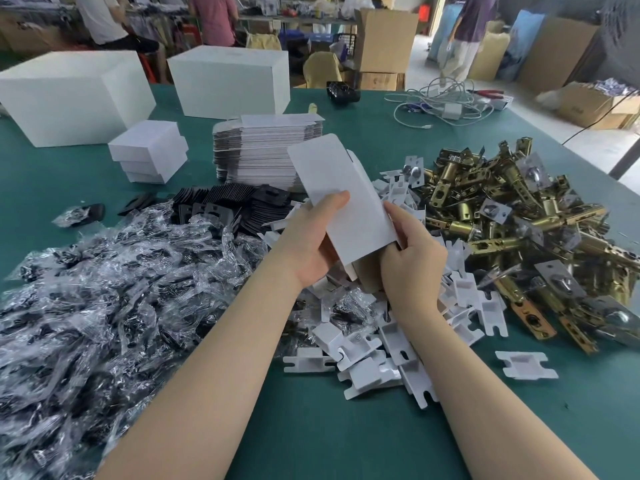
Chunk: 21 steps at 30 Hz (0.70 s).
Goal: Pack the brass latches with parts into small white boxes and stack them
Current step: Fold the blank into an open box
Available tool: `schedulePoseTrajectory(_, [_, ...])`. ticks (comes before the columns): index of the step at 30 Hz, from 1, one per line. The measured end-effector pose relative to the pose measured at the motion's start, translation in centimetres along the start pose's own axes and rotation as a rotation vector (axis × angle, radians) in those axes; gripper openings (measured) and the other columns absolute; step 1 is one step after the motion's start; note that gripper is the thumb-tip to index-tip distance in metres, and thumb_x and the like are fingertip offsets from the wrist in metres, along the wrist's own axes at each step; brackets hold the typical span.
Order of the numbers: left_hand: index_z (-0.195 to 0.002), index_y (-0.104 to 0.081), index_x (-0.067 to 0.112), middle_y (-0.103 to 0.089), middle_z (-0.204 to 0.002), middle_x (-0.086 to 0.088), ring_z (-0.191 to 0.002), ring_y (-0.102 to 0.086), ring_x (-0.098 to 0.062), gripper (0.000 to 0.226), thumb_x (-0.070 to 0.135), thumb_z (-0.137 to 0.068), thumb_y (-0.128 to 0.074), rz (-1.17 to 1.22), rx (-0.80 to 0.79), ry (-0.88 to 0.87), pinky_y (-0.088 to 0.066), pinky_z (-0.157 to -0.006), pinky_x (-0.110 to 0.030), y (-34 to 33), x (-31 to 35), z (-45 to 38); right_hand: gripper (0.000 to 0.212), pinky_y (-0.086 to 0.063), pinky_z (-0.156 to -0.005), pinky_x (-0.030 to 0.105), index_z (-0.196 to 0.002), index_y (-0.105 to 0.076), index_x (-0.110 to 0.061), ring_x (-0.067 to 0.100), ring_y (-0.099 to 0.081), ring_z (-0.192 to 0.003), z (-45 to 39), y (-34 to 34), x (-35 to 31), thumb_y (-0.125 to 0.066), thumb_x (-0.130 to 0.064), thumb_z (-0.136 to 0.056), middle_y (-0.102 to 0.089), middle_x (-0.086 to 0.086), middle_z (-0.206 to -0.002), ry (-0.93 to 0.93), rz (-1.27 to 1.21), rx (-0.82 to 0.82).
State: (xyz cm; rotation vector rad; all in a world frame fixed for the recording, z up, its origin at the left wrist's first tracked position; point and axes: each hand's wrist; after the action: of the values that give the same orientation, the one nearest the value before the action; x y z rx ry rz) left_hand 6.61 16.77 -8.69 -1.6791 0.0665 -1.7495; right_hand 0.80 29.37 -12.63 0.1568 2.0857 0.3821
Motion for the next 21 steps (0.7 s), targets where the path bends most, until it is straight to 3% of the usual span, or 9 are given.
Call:
schedulePoseTrajectory(3, [-0.115,-0.063,0.016,-0.074,-0.094,-0.006,-0.084,-0.072,-0.020,0.021,0.024,-0.095,-0.064,-0.027,-0.013,-0.019,-0.060,-0.071,-0.035,0.0,-0.2,0.0,0.059,-0.055,-0.076,0.027,-0.128,-0.065,-0.022,0.000,-0.060,-0.086,0.0,0.1,-0.1,-0.045,0.003,-0.079,-0.064,-0.019,-0.099,0.018,-0.024,0.002])
schedulePoseTrajectory(7, [-0.111,-0.065,0.020,-0.074,-0.100,-0.005,-0.092,-0.070,-0.024,0.032,0.035,-0.083,-0.075,-0.081,0.027,-0.060,-0.057,-0.077,-0.041,0.0,-0.3,-0.1,0.046,-0.051,-0.063,0.022,-0.121,-0.070,-0.024,-0.010,-0.058,-0.077,0.0,0.2,-0.1,-0.050,-0.007,-0.083,-0.060,-0.037,-0.088,0.070,-0.063,0.011])
schedulePoseTrajectory(12, [-0.112,-0.066,0.023,-0.076,-0.105,-0.003,-0.097,-0.072,-0.023,0.052,0.043,-0.067,-0.080,-0.092,0.075,-0.058,-0.060,-0.073,-0.038,-0.3,-0.2,-0.1,0.037,-0.046,-0.061,0.016,-0.116,-0.072,-0.022,-0.003,-0.062,-0.080,-0.1,0.4,-0.3,-0.051,-0.017,-0.087,-0.067,-0.030,-0.088,0.029,-0.206,-0.045])
schedulePoseTrajectory(16, [-0.112,-0.066,0.019,-0.077,-0.103,-0.004,-0.096,-0.072,-0.024,0.039,0.031,-0.079,-0.082,-0.041,0.159,-0.120,-0.061,-0.074,-0.037,-0.2,-0.1,-0.3,0.033,-0.046,-0.065,0.009,-0.112,-0.071,-0.029,-0.007,-0.063,-0.087,-0.6,1.0,-0.8,-0.052,-0.014,-0.089,-0.072,-0.023,-0.093,-0.034,-0.343,-0.257])
schedulePoseTrajectory(18, [-0.112,-0.066,0.018,-0.076,-0.105,-0.005,-0.096,-0.071,-0.023,0.036,0.029,-0.081,-0.080,-0.013,0.200,-0.173,-0.060,-0.077,-0.038,-0.1,0.3,-0.4,0.038,-0.048,-0.062,0.014,-0.109,-0.070,-0.033,0.001,-0.064,-0.086,-1.2,1.5,-1.3,-0.050,-0.013,-0.085,-0.072,-0.017,-0.092,-0.098,-0.503,-0.415])
schedulePoseTrajectory(21, [-0.111,-0.065,0.019,-0.076,-0.103,-0.003,-0.090,-0.073,-0.019,0.038,0.029,-0.079,-0.083,-0.006,0.230,-0.245,-0.061,-0.076,-0.039,0.1,1.1,-0.4,0.043,-0.050,-0.070,0.020,-0.114,-0.070,-0.028,0.012,-0.061,-0.093,-2.0,2.0,-2.1,-0.043,-0.019,-0.082,-0.070,-0.006,-0.099,-0.168,-0.660,-0.572])
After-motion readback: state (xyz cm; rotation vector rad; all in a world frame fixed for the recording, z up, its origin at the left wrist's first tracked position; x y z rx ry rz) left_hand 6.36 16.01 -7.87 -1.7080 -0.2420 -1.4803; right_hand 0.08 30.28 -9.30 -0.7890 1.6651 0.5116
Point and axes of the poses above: each hand's wrist, its own z-axis away from the middle knuckle, its own y-axis out of the back of the hand, x = y × z
